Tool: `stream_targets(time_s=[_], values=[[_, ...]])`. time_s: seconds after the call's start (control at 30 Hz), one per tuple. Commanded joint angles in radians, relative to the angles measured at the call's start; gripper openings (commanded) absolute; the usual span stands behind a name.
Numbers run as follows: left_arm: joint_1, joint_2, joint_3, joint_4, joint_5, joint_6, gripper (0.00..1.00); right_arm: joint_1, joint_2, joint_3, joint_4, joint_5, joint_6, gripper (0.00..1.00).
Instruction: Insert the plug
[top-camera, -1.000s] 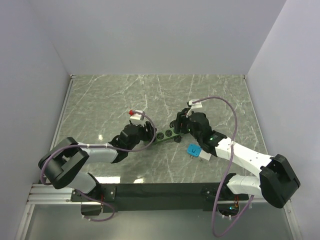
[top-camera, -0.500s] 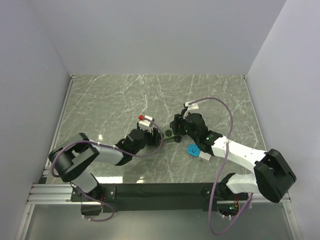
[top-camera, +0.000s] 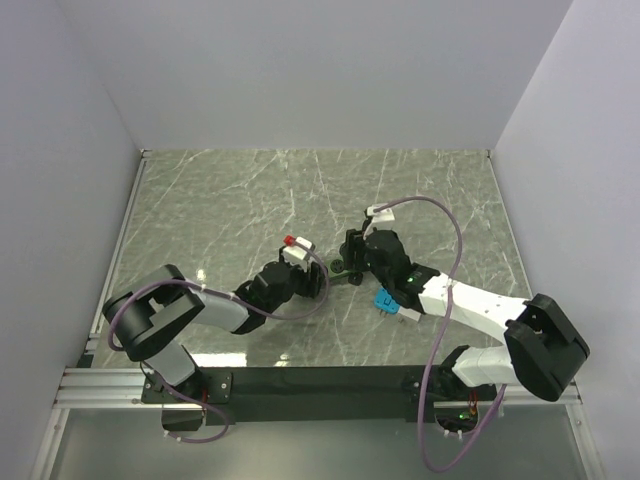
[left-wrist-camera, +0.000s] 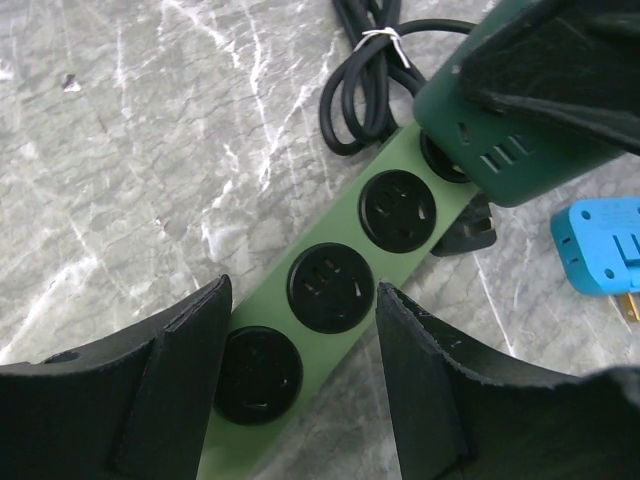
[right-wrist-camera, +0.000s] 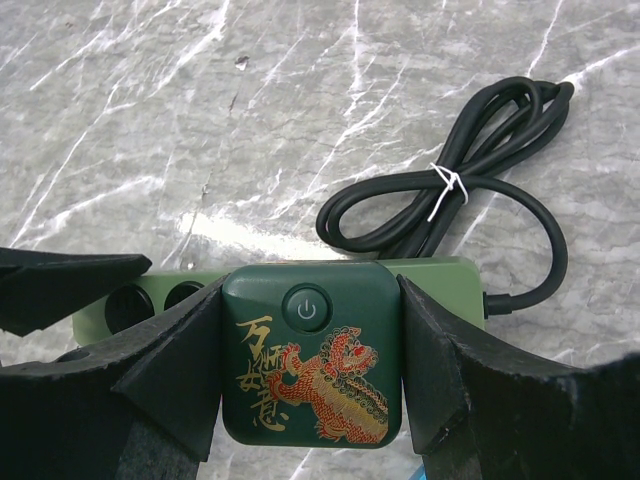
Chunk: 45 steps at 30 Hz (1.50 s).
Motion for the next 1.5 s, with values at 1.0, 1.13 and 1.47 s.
stream_targets(time_s=[1.0, 1.13, 1.47], values=[[-0.034, 0.064, 0.013, 0.016, 0.008, 0.042, 0.64, 0.036, -0.039, 0.027, -0.040, 0.113, -0.006, 0.00], [-0.034, 0.061, 0.011, 0.016, 0.008, 0.043, 0.64, 0.042, -0.046, 0.015, -0.017, 0.097, -0.022, 0.00], [-0.036, 0.061, 0.016, 0.009, 0.004, 0.046, 0.64, 0.057, 0.019, 0.036, 0.044, 0.120, -0.105, 0.00]])
